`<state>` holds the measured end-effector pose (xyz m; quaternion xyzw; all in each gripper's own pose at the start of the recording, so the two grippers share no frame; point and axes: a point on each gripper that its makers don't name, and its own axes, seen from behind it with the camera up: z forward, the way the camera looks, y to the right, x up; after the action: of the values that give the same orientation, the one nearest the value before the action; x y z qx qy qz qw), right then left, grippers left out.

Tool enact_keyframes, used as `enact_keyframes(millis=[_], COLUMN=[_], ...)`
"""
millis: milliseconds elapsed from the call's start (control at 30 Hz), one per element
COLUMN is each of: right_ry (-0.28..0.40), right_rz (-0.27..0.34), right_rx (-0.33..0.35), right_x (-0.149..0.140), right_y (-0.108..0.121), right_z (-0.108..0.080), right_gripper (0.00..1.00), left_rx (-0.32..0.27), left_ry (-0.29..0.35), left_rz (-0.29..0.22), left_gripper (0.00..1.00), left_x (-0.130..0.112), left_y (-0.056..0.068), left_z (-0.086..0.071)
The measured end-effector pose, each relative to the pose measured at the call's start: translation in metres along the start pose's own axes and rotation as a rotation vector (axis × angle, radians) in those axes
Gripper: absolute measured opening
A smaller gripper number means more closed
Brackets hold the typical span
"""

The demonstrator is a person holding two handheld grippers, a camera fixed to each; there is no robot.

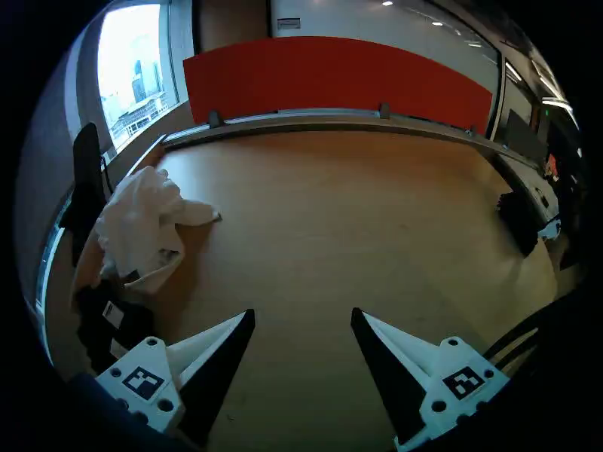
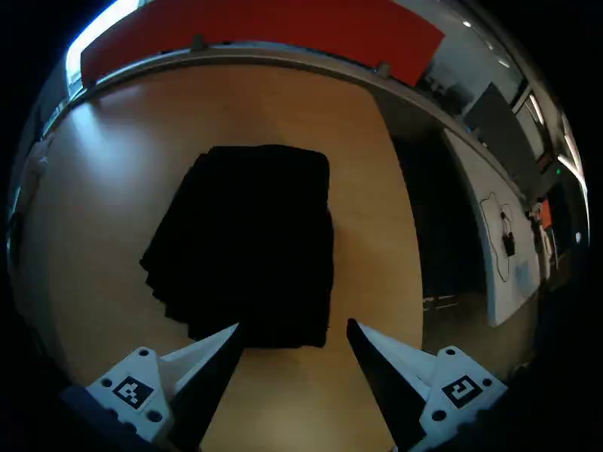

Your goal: Fold towel

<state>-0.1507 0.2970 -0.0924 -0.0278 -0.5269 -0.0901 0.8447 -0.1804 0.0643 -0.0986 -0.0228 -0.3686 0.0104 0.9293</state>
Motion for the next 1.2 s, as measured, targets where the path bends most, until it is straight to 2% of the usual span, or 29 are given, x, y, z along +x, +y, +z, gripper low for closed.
enact_keyframes(millis=[267, 600, 867, 1200], right_ry=[0.098, 0.288, 0.426, 0.567], right_rz=[0.061, 0.136, 0.202, 0.226], right_rx=[0.038, 0.066, 0.059, 0.045], right_x=[0.019, 0.057, 0.079, 0.095], right_y=[-0.022, -0.052, -0.062, -0.071], right_z=[-0.013, -0.042, -0.060, -0.087], right_gripper=[1.00, 1.00, 1.00, 1.00], left_rx=[-0.007, -0.016, -0.020, -0.025], left_ry=[0.010, 0.026, 0.042, 0.068], left_rz=[-0.009, -0.005, 0.001, -0.002], left_gripper=[0.95, 0.95, 0.94, 0.95], left_x=[0.003, 0.013, 0.020, 0.030], left_y=[-0.001, 0.000, -0.001, -0.002], left_z=[0.000, 0.002, 0.003, 0.005])
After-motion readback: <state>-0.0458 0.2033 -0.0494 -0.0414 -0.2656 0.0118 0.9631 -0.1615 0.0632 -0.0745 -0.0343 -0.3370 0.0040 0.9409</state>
